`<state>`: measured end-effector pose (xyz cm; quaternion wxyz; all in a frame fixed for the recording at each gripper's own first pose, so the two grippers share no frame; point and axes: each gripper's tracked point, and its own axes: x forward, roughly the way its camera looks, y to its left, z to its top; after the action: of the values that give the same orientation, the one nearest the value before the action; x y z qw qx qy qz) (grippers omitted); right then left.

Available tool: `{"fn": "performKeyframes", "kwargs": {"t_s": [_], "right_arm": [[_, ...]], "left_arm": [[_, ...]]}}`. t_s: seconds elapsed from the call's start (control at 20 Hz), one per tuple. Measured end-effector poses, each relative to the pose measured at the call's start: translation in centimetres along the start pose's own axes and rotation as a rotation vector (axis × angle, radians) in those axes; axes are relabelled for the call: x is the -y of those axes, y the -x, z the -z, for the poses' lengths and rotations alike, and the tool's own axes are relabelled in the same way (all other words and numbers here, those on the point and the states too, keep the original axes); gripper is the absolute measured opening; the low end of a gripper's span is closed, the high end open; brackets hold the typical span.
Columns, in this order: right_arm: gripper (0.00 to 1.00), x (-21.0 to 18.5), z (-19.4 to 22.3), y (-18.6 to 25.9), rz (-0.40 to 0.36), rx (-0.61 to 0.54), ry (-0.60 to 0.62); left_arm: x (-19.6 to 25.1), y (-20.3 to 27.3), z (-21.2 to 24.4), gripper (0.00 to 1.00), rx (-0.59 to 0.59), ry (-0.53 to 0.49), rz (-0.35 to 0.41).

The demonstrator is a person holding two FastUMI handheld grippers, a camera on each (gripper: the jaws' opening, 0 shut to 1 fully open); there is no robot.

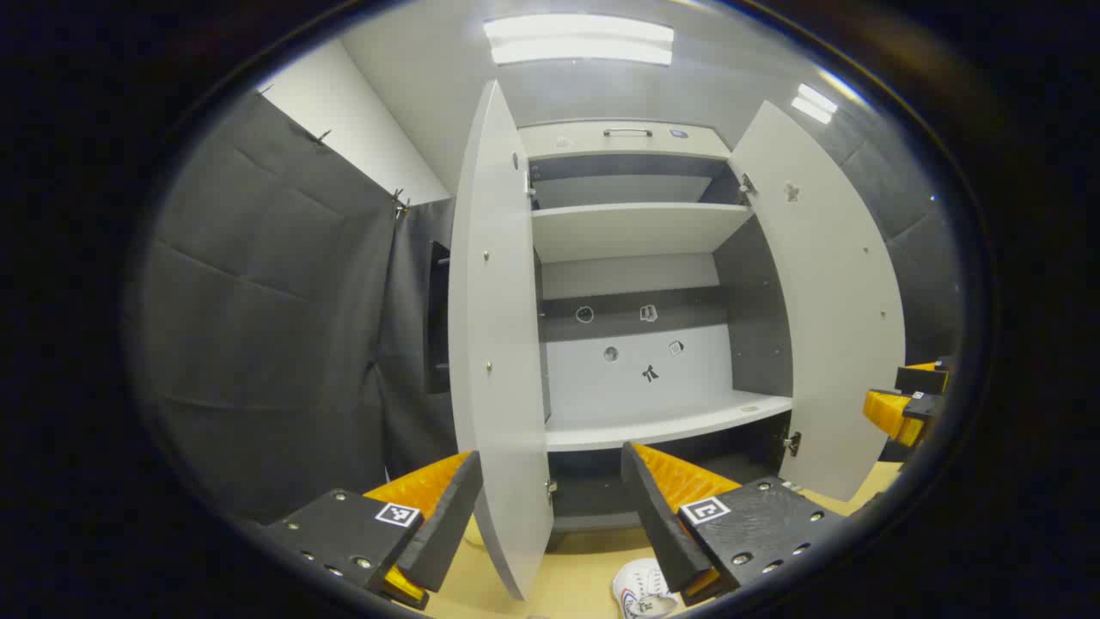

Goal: Grab one shoe with the right hand and put it into the shoe cabinet, grab the other shoe with the left hand and put it into the shoe cabinet; then close the right door with the right hand and the left door with the left hand.

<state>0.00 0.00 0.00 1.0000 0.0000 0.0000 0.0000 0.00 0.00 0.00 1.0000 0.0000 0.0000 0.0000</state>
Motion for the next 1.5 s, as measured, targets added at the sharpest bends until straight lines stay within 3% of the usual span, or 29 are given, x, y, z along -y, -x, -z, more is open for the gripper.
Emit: {"fn": "performKeyframes", "kwargs": {"t_s": [0.85, 1.4, 1.45, 1.5], "right_arm": [[0.98, -0.6, 1.7, -1.6, -0.022, -0.052, -0.019], [0.98, -4.5, 7.2, -4.6, -0.142, -0.238, -0.009], [0.94, -4.8, 8.2, -4.9, -0.153, -0.264, -0.011], [0.98, -5.2, 9.1, -5.1, -0.162, -0.289, -0.013]], "left_arm": [[-0.7, -0.1, 0.2, 0.94, 0.012, -0.033, -0.044], [-1.6, -0.2, 0.3, 0.94, 0.001, -0.054, -0.122], [-1.7, -0.3, 0.4, 0.94, -0.004, -0.056, -0.134], [-1.8, -0.3, 0.4, 0.94, -0.009, -0.057, -0.145]]}}
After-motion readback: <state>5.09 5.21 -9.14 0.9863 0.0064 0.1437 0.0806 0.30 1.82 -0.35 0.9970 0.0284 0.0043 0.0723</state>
